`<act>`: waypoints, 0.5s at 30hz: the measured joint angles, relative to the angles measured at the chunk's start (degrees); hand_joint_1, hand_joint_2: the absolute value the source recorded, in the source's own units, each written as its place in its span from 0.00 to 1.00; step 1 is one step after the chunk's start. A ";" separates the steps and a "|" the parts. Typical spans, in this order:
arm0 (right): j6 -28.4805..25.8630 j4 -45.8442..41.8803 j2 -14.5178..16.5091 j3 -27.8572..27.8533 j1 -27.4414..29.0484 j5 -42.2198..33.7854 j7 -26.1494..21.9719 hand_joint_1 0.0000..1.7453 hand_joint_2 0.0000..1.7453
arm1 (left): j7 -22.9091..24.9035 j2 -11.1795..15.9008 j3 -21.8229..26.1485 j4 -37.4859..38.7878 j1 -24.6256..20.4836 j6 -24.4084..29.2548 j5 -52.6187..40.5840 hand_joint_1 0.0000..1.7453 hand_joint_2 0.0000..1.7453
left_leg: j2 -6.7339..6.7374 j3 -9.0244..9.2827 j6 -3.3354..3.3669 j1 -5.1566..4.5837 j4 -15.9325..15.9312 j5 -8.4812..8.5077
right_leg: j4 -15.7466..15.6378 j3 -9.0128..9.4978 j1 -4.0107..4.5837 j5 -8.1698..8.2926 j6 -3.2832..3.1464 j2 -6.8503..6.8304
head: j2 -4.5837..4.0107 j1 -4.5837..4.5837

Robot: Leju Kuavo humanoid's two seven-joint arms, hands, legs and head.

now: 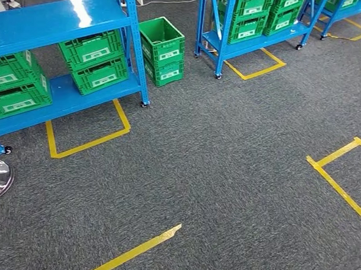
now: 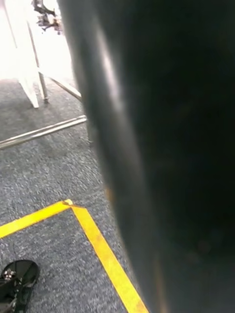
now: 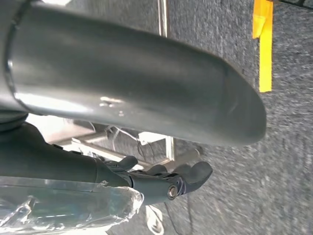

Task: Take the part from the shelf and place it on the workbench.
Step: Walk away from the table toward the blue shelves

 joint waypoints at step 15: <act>-1.42 0.65 -0.09 3.28 0.09 0.00 -0.91 0.00 0.00 | 0.34 -0.22 0.98 -0.48 -0.01 -0.39 0.43 0.00 0.00 | 1.37 -8.28 -3.25 0.38 16.49 -6.54 | -14.98 6.98 -0.26 6.27 -2.82 -2.01 | 0.00 -0.72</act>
